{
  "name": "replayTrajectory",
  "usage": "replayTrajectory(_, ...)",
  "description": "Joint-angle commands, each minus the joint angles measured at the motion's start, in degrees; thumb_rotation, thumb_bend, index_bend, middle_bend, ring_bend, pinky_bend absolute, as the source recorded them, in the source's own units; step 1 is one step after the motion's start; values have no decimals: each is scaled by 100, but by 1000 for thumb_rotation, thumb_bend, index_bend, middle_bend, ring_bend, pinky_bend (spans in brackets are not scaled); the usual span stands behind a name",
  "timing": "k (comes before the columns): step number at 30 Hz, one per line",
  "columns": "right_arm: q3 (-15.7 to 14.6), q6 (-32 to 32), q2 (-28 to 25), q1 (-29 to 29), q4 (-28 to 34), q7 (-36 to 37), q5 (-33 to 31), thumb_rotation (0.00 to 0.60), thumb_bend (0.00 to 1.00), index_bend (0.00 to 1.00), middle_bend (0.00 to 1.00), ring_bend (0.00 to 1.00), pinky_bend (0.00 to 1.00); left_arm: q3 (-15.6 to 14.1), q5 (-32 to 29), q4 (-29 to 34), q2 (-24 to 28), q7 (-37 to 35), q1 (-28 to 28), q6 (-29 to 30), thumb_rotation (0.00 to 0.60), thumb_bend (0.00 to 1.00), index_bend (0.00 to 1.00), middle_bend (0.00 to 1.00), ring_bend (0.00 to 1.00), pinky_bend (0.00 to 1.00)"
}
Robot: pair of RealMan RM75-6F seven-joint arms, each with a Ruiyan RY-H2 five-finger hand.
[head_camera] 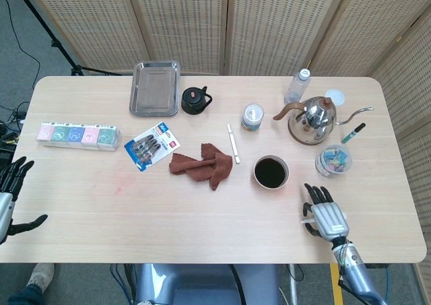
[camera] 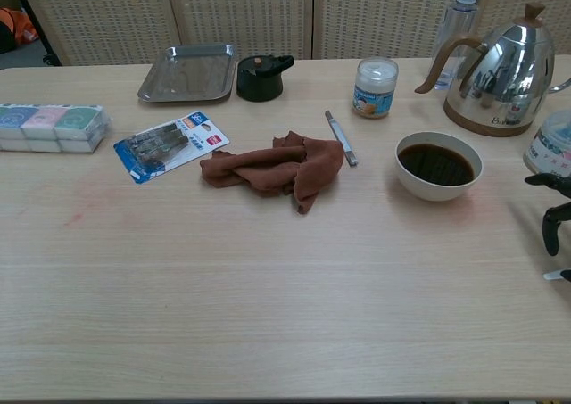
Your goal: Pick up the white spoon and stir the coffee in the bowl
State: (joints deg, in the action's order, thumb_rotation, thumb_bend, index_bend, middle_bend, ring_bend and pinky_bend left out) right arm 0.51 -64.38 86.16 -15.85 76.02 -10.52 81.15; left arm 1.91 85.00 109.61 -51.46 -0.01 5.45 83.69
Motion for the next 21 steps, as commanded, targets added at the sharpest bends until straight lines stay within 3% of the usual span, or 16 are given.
replayTrajectory(1,-5,2,6,-4,-4,-4,-6,600,363,502,0,0,0,-5,9,-5,10,-12,1,-10,600,128,0,0,0,0)
replayTrajectory(21,-6,136,39,-53,-26,-100,-194,600,363,502,0,0,0,-2,13,-1,6,-2,7,-37,600,130,0,0,0,0)
